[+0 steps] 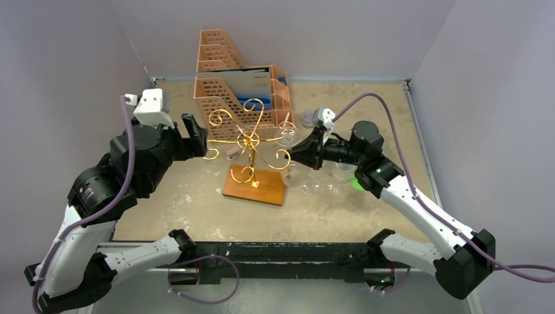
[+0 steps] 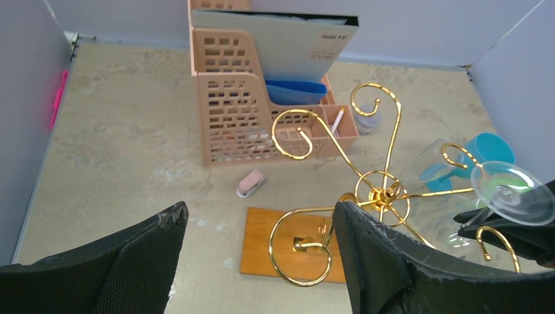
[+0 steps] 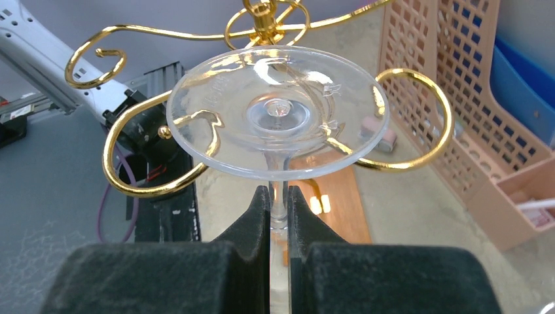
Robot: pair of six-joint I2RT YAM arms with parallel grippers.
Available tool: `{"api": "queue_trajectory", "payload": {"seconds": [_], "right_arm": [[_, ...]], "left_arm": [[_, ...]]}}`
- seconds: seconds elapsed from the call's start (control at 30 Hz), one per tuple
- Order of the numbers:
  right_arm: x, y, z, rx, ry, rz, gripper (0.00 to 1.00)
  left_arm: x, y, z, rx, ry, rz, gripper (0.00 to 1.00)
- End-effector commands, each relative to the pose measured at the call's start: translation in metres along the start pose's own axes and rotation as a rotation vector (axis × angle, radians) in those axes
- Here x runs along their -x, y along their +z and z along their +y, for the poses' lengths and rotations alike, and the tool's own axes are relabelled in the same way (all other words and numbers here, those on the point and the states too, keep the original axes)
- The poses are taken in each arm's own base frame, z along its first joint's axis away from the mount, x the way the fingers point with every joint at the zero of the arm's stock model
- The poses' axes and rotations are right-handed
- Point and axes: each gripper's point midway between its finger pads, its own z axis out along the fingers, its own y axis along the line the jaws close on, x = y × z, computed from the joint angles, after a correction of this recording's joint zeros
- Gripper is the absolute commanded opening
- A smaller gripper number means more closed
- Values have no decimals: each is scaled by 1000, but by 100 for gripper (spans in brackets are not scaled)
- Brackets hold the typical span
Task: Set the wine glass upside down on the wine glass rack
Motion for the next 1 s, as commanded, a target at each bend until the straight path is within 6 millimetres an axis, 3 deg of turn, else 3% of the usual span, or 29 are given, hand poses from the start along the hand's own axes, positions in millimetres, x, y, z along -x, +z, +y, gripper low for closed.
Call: {"api": "queue_trajectory", "payload": {"seconds": [0.0, 0.17, 0.47, 0.97], "right_arm": [[22, 7, 10, 74, -146, -122, 0], [21, 10, 11, 97, -184, -129, 0], [20, 16, 22, 168, -189, -142, 0], [11, 23, 43, 282, -149, -78, 0]], "left_arm": [[-9, 6, 1, 55, -52, 37, 80], [-12, 13, -6, 53, -61, 55, 80], [-17, 26, -1, 115, -21, 50, 80], [-20, 23, -3, 89, -32, 52, 80]]}}
